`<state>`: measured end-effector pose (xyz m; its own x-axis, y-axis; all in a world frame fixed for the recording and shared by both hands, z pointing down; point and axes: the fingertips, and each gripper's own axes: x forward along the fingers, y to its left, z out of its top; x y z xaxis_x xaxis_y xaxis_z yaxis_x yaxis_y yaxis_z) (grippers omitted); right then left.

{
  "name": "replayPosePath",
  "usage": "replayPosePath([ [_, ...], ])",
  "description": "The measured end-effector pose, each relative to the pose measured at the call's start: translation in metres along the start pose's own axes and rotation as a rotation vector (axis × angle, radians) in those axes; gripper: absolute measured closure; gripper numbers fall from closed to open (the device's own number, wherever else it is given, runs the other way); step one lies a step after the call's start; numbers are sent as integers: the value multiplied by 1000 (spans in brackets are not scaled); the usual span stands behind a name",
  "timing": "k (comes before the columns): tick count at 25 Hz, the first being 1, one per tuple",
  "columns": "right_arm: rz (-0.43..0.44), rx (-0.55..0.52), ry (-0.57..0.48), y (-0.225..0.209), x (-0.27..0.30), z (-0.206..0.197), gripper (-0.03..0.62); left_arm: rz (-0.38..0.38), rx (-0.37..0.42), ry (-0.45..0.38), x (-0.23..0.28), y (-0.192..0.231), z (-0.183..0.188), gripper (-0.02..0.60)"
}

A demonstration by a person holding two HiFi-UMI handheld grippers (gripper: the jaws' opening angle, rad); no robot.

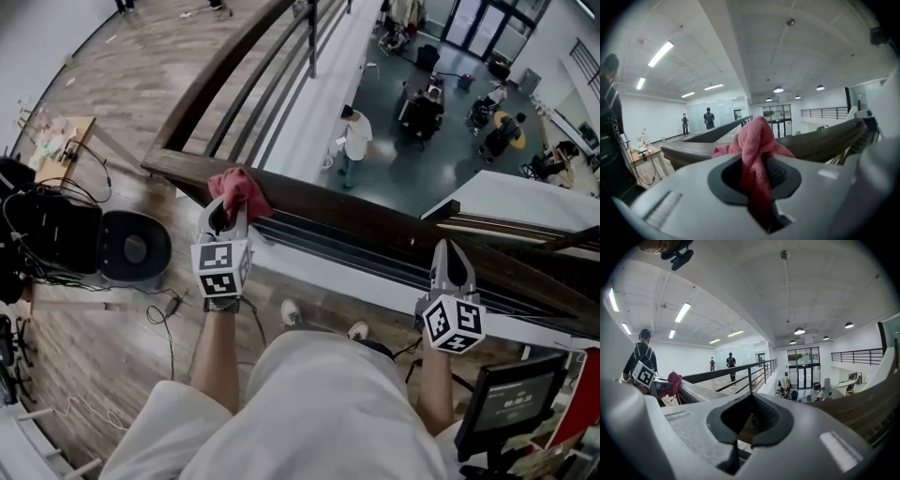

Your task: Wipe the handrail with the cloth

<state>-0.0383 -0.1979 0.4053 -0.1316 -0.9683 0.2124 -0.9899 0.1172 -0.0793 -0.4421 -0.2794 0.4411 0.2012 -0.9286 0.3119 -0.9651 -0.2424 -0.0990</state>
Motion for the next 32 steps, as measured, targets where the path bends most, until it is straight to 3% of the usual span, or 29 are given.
replayPosePath([
  [4, 10, 5, -17, -14, -15, 12, 591, -2, -10, 10, -9, -35, 7, 509],
  [15, 13, 29, -87, -30, -20, 19, 591, -97, 55, 9, -13, -124, 13, 508],
  [32, 13, 29, -63, -64, -32, 4, 591, -154, 75, -10, -17, -230, 20, 508],
])
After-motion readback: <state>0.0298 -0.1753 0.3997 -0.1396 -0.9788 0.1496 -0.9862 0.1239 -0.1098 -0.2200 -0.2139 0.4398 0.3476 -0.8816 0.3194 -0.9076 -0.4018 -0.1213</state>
